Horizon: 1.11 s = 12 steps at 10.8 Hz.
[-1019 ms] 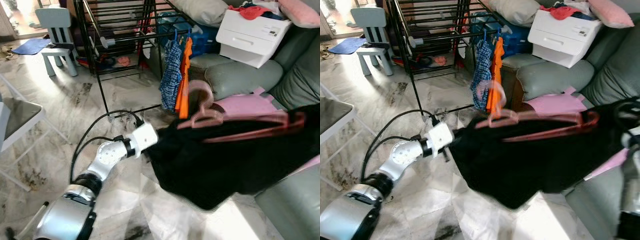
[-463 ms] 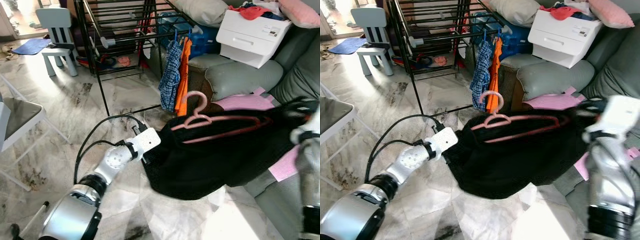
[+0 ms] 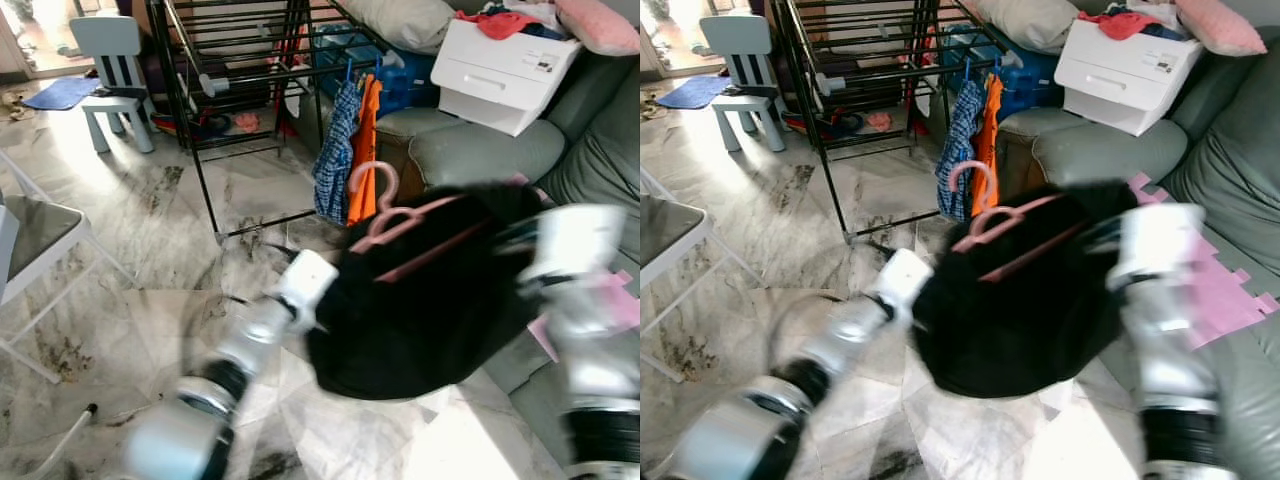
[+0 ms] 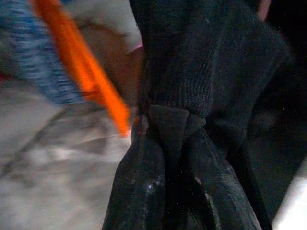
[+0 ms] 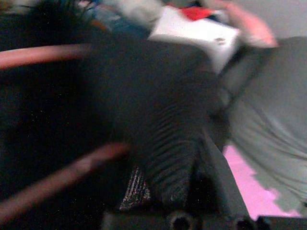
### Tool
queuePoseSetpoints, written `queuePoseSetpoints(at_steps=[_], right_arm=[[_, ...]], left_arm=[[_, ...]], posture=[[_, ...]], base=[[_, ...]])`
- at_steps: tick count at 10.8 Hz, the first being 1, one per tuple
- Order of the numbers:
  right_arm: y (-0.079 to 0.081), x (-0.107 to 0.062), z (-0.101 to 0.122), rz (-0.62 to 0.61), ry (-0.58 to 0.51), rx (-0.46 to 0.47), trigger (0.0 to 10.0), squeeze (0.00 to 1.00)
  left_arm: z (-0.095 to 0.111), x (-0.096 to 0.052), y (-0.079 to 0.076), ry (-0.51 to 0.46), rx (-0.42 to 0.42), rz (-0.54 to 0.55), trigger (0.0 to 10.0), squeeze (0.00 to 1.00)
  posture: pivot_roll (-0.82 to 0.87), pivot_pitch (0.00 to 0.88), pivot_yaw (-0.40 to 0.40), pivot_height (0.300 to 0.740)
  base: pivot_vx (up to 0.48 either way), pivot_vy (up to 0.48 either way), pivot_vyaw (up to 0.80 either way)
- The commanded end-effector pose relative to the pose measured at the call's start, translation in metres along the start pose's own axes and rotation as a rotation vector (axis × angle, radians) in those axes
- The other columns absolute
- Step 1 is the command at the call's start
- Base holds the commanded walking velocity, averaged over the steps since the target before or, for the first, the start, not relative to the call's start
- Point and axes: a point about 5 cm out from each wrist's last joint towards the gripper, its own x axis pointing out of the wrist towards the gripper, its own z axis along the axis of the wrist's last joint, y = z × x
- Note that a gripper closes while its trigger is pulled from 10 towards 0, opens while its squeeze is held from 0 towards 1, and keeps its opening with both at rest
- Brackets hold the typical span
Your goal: Hang hanger
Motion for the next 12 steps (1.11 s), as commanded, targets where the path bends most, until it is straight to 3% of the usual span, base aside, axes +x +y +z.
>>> queuePoseSetpoints(at_steps=[1,2,3,5,6,8,9,10,12], right_arm=[[0.006,0.001,0.002,0.041,-0.018,-0.010,0.0,0.00],[0.014,0.001,-0.004,0.074,-0.006,-0.070,0.0,0.00],[0.015,0.002,-0.009,0.080,0.002,-0.072,0.0,0.00],[0.031,-0.004,-0.023,0.160,0.046,-0.060,0.0,0.00],[0.050,-0.011,-0.027,0.272,0.050,-0.049,0.0,0.00],[0.071,-0.023,-0.036,0.408,0.095,-0.054,0.0,0.00],[0.086,-0.048,-0.056,0.541,0.173,-0.083,0.0,0.00],[0.089,-0.055,-0.059,0.573,0.187,-0.087,0.0,0.00],[0.093,-0.087,-0.068,0.684,0.245,-0.091,0.0,0.00]], left_arm=[[0.010,0.003,-0.002,-0.050,-0.003,-0.024,2.5,0.00],[0.020,0.004,-0.017,-0.146,0.037,-0.144,2.0,0.00],[0.023,0.003,-0.023,-0.175,0.105,-0.188,0.0,0.00],[0.024,0.005,-0.027,-0.173,0.079,-0.204,0.0,0.00],[0.023,0.007,-0.030,-0.145,0.148,-0.196,0.0,0.00],[0.019,0.009,-0.025,-0.089,0.163,-0.116,0.0,0.00],[0.015,0.008,-0.009,-0.022,0.158,0.005,0.0,0.00],[0.014,0.008,-0.005,-0.008,0.165,0.032,0.0,0.00],[0.015,0.006,0.009,0.026,0.142,0.114,0.0,0.00]], posture=[[0.01,0.000,-0.045,0.740],[0.01,0.000,-0.045,0.740],[0.02,0.000,-0.046,0.740],[0.01,0.000,-0.048,0.740],[0.01,0.000,-0.048,0.740],[0.01,0.000,-0.047,0.740],[0.01,0.000,-0.047,0.740],[0.00,0.000,-0.046,0.740],[0.00,0.000,-0.040,0.740]], base=[[0.000,0.000,0.00],[0.000,0.000,0.00],[0.000,0.000,0.00],[0.000,0.000,0.00],[0.000,0.000,0.00],[0.000,0.000,0.00],[0.000,0.000,0.00],[0.000,0.000,0.00],[0.000,0.000,0.00]])
